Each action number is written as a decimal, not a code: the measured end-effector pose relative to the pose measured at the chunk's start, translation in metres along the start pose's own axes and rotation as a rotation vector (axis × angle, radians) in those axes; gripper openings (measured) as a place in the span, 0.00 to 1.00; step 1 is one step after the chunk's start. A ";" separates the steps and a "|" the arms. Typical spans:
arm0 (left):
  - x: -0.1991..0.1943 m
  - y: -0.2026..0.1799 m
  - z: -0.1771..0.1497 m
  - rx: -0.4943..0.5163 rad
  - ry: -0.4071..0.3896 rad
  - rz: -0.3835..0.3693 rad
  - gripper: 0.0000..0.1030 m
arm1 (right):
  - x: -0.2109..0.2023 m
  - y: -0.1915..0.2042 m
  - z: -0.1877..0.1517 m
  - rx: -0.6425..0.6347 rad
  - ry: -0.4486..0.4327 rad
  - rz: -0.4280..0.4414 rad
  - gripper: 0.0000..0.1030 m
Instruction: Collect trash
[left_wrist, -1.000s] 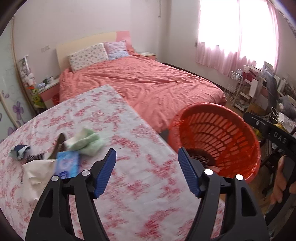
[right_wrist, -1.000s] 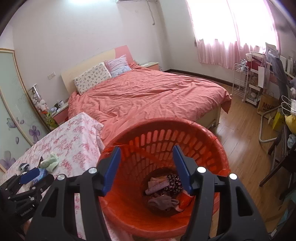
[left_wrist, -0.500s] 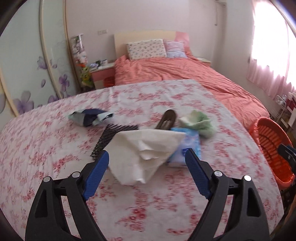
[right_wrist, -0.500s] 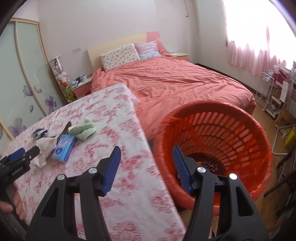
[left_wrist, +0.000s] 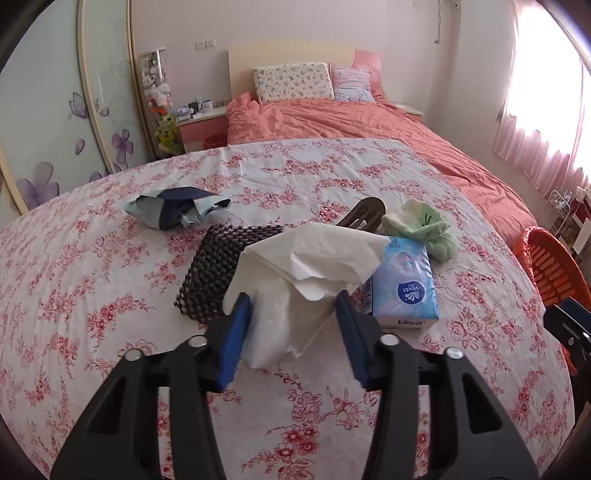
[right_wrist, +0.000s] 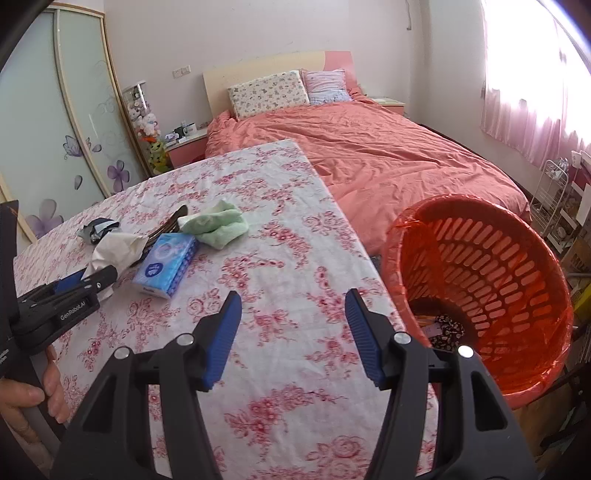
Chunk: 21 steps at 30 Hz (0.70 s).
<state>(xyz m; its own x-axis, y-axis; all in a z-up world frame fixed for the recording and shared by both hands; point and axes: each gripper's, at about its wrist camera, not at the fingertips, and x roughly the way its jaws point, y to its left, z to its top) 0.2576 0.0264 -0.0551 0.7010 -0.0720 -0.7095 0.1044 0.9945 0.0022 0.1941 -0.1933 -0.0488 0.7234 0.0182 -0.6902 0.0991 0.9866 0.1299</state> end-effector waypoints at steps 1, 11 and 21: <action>-0.002 0.003 -0.001 -0.001 -0.002 -0.001 0.36 | 0.001 0.004 0.000 -0.005 0.004 0.004 0.56; -0.024 0.067 -0.021 -0.103 -0.009 0.038 0.20 | 0.027 0.056 0.002 -0.031 0.050 0.101 0.56; -0.029 0.123 -0.029 -0.189 0.011 0.089 0.22 | 0.070 0.118 0.020 -0.026 0.106 0.117 0.56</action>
<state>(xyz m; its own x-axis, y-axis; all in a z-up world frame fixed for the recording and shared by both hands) 0.2298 0.1532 -0.0553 0.6938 0.0169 -0.7200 -0.0927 0.9935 -0.0660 0.2703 -0.0789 -0.0676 0.6524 0.1494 -0.7430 -0.0004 0.9805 0.1968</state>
